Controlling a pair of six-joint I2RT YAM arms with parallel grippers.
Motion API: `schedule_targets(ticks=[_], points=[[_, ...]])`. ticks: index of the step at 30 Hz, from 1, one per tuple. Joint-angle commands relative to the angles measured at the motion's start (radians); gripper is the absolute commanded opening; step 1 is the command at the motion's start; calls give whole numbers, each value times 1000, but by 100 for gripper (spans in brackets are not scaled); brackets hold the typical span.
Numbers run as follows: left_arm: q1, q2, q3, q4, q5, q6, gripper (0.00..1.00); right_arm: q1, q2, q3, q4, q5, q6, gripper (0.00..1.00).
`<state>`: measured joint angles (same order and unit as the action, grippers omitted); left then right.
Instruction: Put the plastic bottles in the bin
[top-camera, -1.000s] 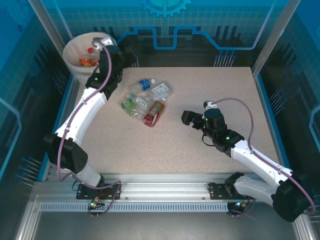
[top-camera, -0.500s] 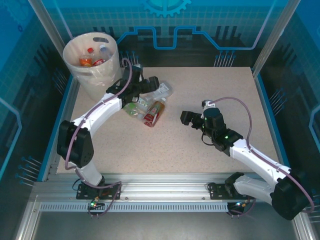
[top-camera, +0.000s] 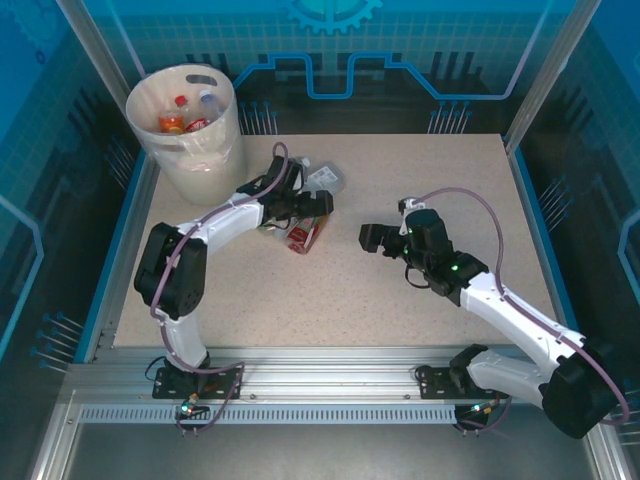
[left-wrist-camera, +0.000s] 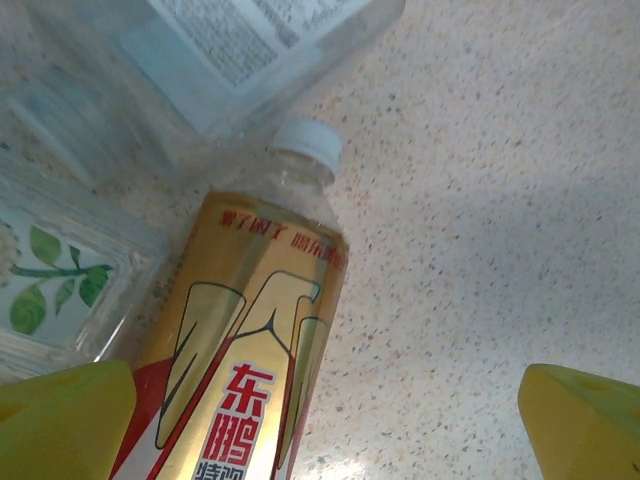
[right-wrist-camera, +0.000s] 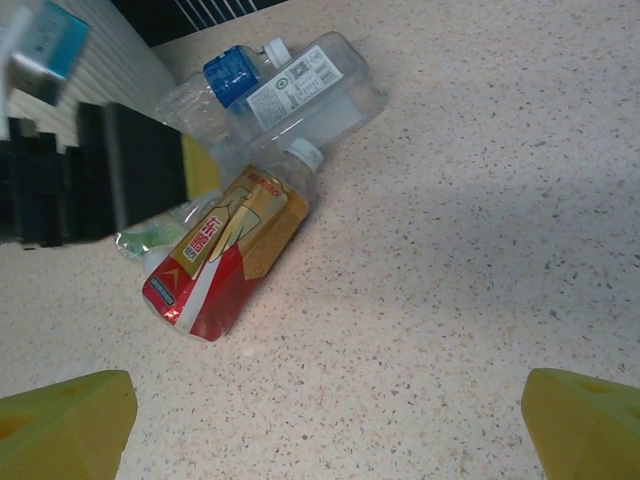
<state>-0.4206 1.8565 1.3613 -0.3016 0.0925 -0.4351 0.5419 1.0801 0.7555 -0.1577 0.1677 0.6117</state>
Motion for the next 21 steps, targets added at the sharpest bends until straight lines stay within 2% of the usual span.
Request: schedule_targets(ticks=[1,8,11,15,21], points=[[-22,33,-15,-6,23,24,99,-13,19,38,-58,-34,-26,100],[-78,50,-6,-33,2,58,99,-12,51,56,-70,-69,-20,100],[-111,55,6,-65,-63,81,99,-11,52,62,-71,-66,-22,100],[-145,110,71,-170,-241,86,99,-12,52,65,-72,-55,-17,100],[-148,196,174,-264,-278,108,98,-13,45,66,-96,-3,7,100]])
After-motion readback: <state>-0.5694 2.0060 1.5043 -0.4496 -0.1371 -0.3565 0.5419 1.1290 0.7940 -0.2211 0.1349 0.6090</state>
